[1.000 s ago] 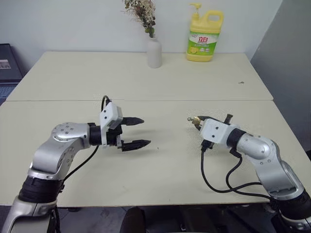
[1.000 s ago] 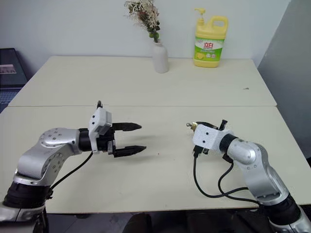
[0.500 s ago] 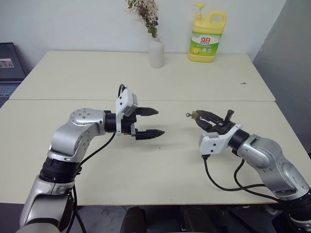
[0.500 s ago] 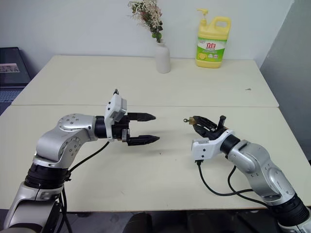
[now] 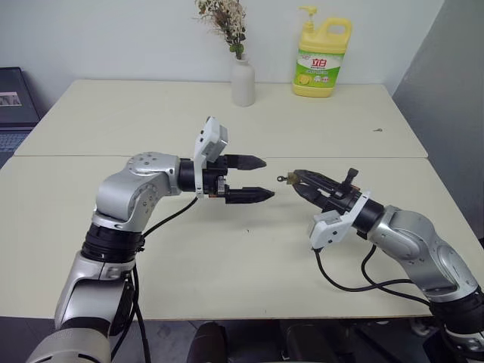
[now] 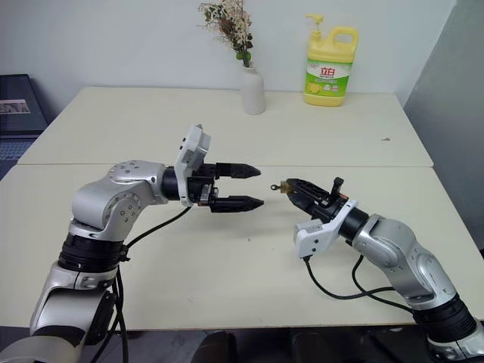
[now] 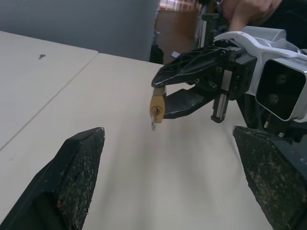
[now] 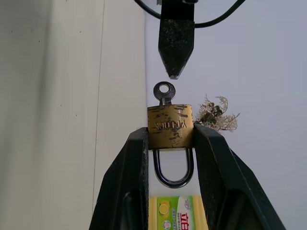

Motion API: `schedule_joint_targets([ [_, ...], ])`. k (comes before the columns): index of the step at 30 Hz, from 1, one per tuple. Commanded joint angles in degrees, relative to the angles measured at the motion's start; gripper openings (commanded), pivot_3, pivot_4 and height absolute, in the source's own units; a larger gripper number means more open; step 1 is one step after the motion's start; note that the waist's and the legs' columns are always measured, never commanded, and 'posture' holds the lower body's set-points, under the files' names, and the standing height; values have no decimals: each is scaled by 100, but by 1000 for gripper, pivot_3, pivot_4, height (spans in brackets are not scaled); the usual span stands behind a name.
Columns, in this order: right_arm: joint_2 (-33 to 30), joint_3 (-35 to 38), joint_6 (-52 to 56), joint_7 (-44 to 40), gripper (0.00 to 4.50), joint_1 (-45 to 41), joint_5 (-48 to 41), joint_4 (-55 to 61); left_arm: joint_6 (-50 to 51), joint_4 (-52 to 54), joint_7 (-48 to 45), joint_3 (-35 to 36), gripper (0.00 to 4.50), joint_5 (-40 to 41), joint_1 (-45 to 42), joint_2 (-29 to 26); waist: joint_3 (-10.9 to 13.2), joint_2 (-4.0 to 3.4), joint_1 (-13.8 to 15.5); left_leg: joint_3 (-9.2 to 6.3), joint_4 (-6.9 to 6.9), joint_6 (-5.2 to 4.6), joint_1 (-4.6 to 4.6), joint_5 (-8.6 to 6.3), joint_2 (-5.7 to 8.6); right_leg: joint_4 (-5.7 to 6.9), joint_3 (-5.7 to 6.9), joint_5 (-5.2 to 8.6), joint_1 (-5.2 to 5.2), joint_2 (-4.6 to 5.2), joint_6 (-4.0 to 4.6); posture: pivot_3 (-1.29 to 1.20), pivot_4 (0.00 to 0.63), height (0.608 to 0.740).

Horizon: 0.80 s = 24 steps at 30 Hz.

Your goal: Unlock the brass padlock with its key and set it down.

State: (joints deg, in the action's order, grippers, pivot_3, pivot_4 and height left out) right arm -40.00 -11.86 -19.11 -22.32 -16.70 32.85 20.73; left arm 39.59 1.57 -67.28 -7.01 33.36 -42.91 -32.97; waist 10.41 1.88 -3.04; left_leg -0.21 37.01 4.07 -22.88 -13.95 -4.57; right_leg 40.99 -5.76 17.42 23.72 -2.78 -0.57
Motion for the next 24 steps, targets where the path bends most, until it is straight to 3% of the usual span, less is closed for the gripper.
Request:
schedule_joint_targets([
  [1,55,161,-99,22,939,-76,-73,104,-124,-100,-99,-16,4500,-75,-211,52,0,0,1,0,0,0,0,0,0,0,0,-6,0,0,11,0,150,740],
  [3,94,148,-116,3,939,-92,-71,109,-147,-237,-133,-27,4500,-122,-273,101,0,0,0,-2,0,0,1,0,0,0,1,-6,-2,0,11,0,150,740],
  [6,161,110,-142,-43,939,-118,-93,138,-204,-378,-237,-64,3938,-183,-317,138,0,0,-2,-3,1,0,1,0,1,0,2,-6,-2,0,11,0,150,740],
  [19,348,24,-267,-255,939,-274,-151,86,-382,-707,-429,-110,0,-355,-424,290,0,0,4,-8,1,0,2,0,2,0,6,-7,-6,0,12,0,150,740],
  [24,370,8,-292,-299,939,-318,-168,54,-446,-725,-457,-114,0,-420,-403,337,0,0,2,-10,2,0,3,0,2,0,7,-7,-8,0,12,0,150,740],
])
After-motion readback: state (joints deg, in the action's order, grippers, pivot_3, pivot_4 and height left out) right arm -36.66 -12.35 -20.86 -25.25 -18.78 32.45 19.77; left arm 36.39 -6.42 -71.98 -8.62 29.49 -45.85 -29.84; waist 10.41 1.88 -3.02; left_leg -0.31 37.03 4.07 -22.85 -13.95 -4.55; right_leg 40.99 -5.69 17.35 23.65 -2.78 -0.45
